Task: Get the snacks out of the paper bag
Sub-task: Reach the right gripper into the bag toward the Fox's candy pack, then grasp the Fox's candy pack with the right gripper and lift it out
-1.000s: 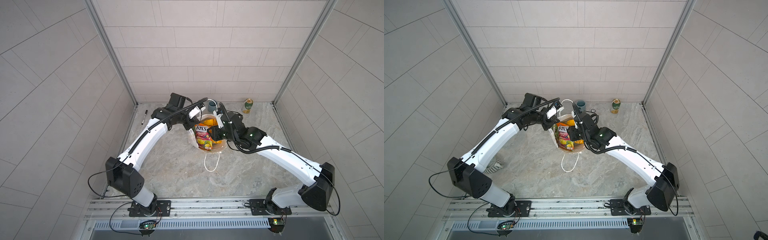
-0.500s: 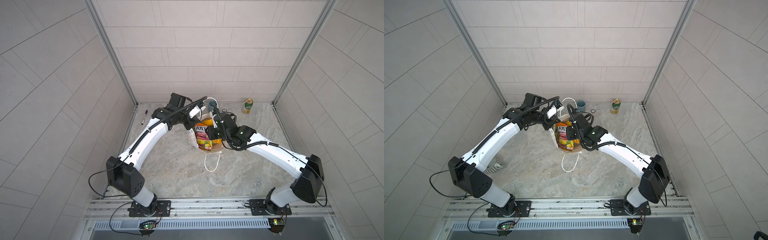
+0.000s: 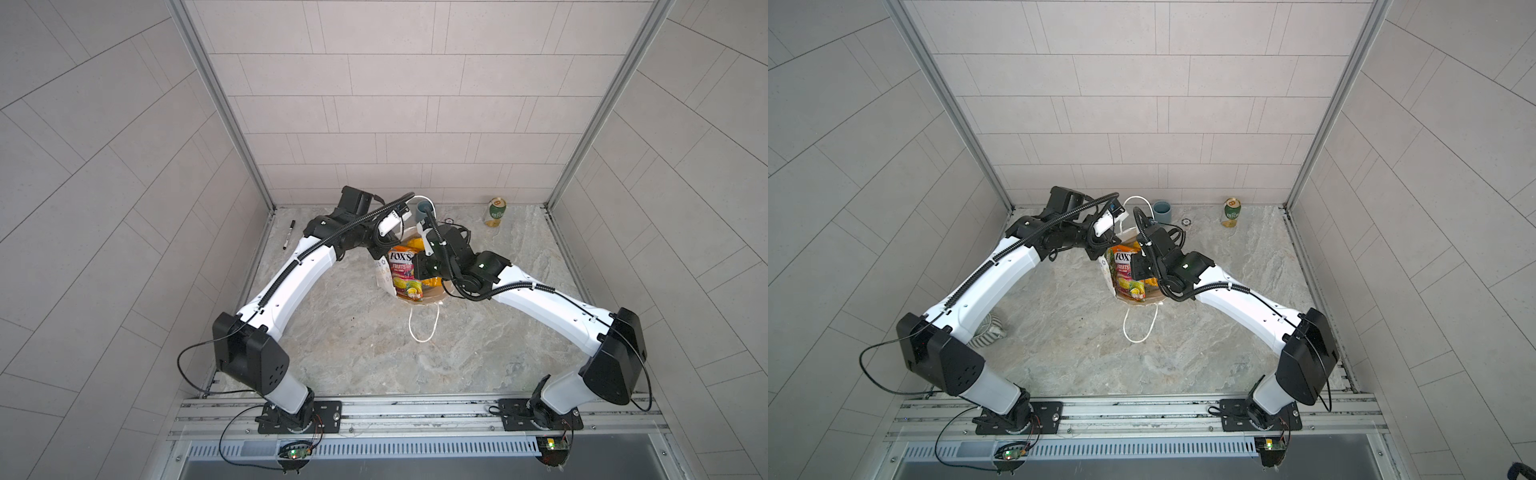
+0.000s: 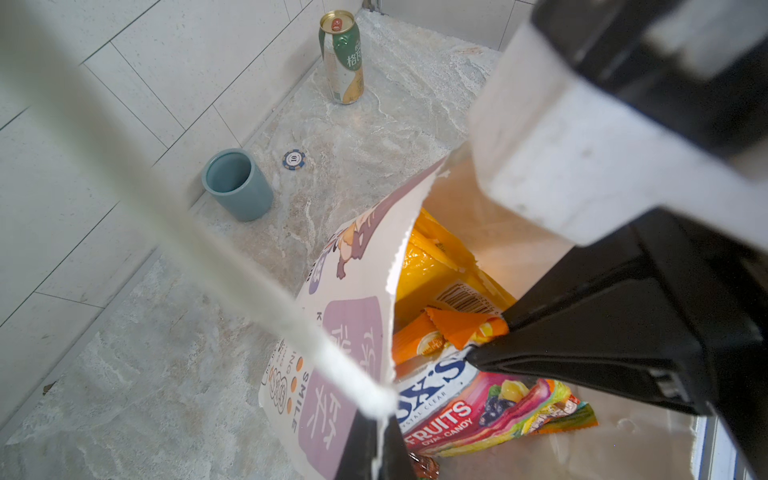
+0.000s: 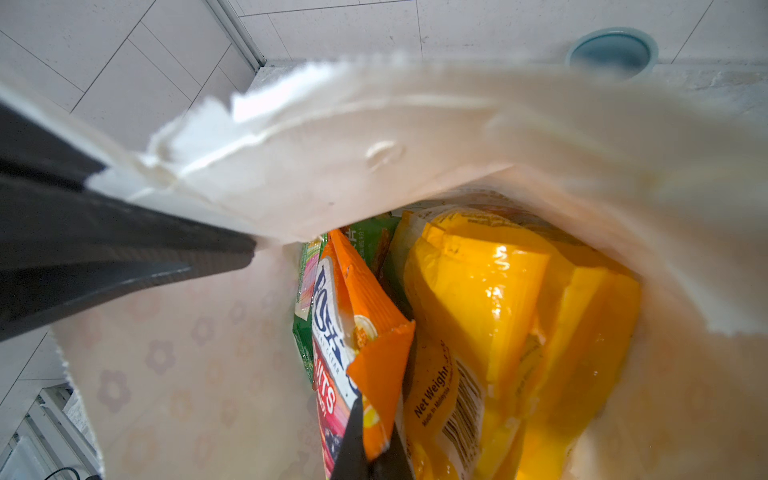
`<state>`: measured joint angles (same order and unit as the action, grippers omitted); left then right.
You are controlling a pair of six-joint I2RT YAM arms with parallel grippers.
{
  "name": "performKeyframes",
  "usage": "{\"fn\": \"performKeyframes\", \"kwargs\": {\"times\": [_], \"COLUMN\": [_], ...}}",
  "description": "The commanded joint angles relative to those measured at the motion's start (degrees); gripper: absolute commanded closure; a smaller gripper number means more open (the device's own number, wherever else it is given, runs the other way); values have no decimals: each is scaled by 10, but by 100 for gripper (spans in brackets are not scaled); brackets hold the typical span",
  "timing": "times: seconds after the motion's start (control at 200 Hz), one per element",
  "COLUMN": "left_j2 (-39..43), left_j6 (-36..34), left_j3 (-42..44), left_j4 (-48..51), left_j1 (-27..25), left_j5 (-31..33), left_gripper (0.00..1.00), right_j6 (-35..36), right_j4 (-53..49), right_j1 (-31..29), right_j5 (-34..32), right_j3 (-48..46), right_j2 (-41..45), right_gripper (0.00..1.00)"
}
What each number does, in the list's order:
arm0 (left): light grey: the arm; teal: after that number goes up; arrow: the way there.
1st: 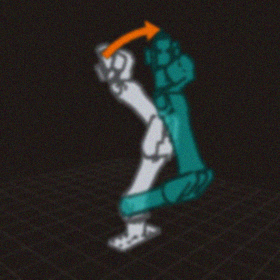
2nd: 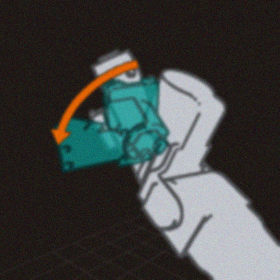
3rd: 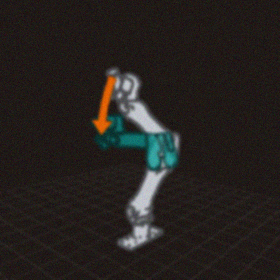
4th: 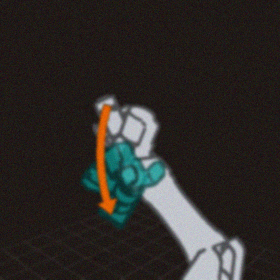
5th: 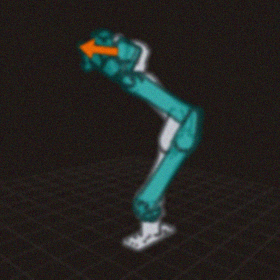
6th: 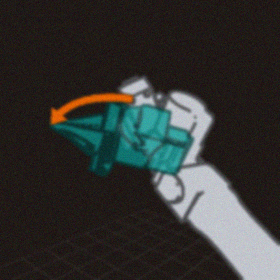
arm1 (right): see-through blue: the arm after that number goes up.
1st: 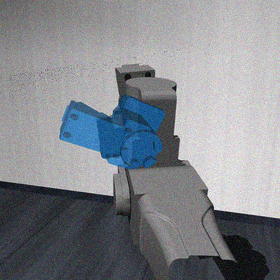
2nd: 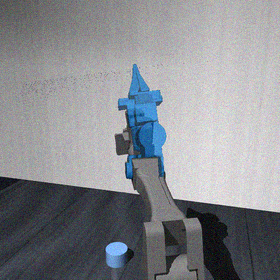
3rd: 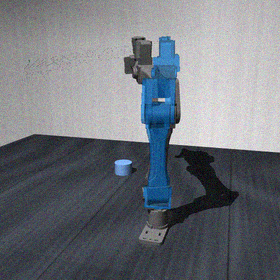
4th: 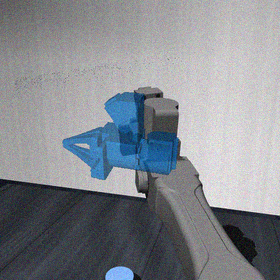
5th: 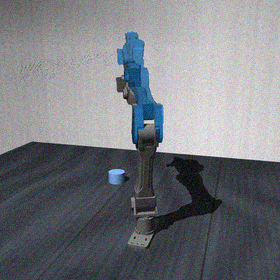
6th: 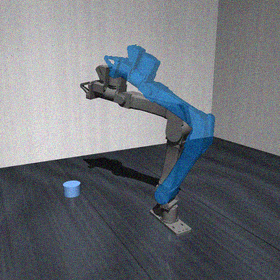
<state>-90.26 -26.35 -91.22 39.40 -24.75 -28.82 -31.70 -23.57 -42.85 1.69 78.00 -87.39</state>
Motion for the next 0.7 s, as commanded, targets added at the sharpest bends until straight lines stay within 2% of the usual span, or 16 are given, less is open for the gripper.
{"fn": "performKeyframes", "kwargs": {"times": [0.0, 0.485, 0.6, 0.696], "left_j2": [13, 1, -1, -2], "left_j6": [6, 15, 17, 21], "left_j3": [0, -7, -8, -11], "left_j4": [-44, -47, -47, -47], "left_j1": [-4, -3, -4, -4], "left_j5": [-40, -46, -46, -44], "left_gripper": [100, 100, 100, 100], "right_j6": [13, 22, 11, 11], "right_j4": [2, -37, -68, -97], "right_j1": [-3, 38, 62, 72], "right_j5": [12, 85, 129, 140], "right_j3": [9, -3, 17, 38], "right_j2": [38, 152, 163, 173], "right_gripper": [100, 100, 100, 100]}}
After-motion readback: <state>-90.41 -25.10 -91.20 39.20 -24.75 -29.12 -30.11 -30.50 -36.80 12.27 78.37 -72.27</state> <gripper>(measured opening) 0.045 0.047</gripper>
